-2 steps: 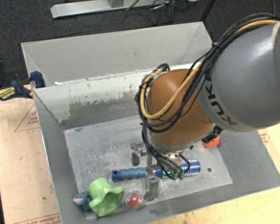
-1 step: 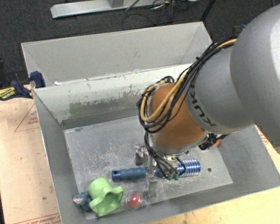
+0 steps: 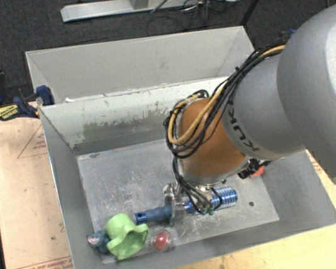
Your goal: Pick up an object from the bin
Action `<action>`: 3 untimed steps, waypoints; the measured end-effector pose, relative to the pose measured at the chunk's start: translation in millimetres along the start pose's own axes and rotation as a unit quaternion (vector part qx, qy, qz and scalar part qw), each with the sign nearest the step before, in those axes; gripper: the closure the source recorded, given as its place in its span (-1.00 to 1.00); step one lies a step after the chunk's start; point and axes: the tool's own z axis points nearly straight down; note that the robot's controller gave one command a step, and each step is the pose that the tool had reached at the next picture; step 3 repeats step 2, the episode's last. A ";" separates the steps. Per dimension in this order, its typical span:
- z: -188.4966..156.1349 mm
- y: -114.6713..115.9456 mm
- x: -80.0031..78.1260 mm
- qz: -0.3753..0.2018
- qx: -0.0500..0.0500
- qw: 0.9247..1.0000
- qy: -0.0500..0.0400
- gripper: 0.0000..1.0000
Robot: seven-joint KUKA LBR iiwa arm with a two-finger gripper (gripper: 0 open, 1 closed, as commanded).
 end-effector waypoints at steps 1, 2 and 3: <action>-114.1 18.8 12.4 -0.036 -0.001 0.999 -0.003 1.00; -249.7 31.2 22.3 -0.045 -0.001 0.999 -0.005 1.00; -249.7 31.2 22.3 -0.045 -0.001 0.999 -0.005 1.00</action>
Offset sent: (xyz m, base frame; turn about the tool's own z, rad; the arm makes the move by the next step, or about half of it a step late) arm -0.0124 0.0182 0.1110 -0.0716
